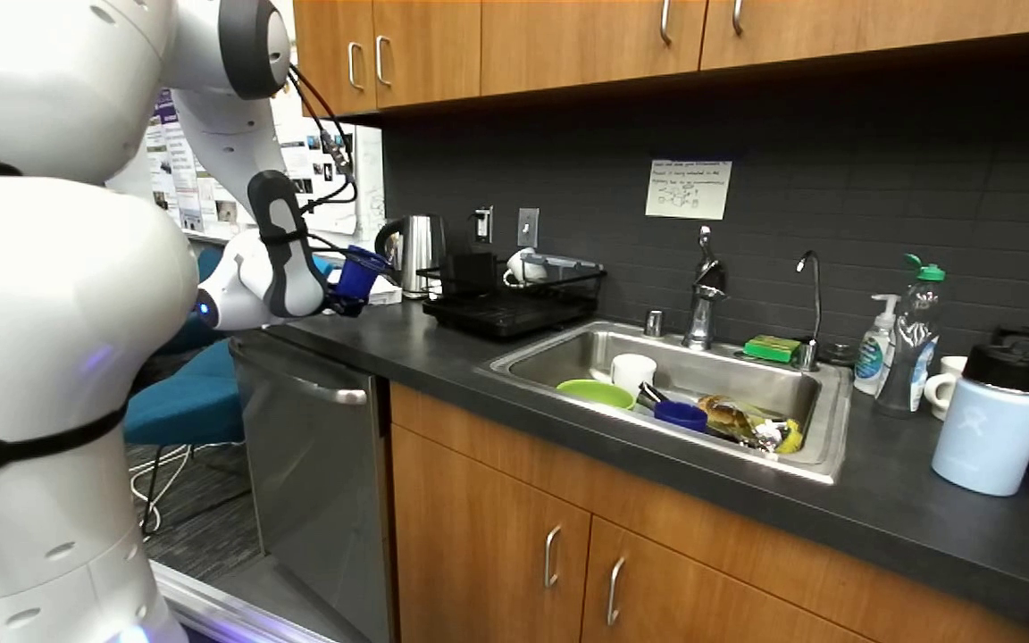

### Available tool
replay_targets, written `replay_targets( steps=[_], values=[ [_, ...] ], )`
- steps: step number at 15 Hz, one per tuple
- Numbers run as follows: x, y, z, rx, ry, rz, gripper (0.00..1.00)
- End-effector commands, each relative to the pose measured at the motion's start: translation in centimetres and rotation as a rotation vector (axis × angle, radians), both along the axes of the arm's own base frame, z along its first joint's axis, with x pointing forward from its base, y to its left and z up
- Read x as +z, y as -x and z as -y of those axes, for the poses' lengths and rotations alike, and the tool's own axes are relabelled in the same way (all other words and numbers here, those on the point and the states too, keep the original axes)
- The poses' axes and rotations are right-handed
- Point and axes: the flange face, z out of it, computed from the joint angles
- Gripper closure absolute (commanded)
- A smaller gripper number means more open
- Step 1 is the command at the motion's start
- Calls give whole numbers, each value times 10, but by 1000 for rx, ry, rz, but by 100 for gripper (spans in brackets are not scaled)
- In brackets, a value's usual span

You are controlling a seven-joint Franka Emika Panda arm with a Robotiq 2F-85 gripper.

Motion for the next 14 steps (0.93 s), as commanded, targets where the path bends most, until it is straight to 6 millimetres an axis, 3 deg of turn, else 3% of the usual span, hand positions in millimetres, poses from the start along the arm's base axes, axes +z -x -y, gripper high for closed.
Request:
replay_targets(
  steps=[1, 4, 9, 10, 12, 14],
  values=[
    [-16, -5, -6, -5, 44, -11, 45],
    [-28, -2, -15, -5, 55, -14, 45],
    [-20, -7, -25, 0, 55, -6, 45],
    [-19, -7, -25, 2, 54, -5, 10],
    [-17, -8, -25, 1, 51, -3, 1],
    [-18, -6, -27, 2, 50, 1, 0]
  ],
)
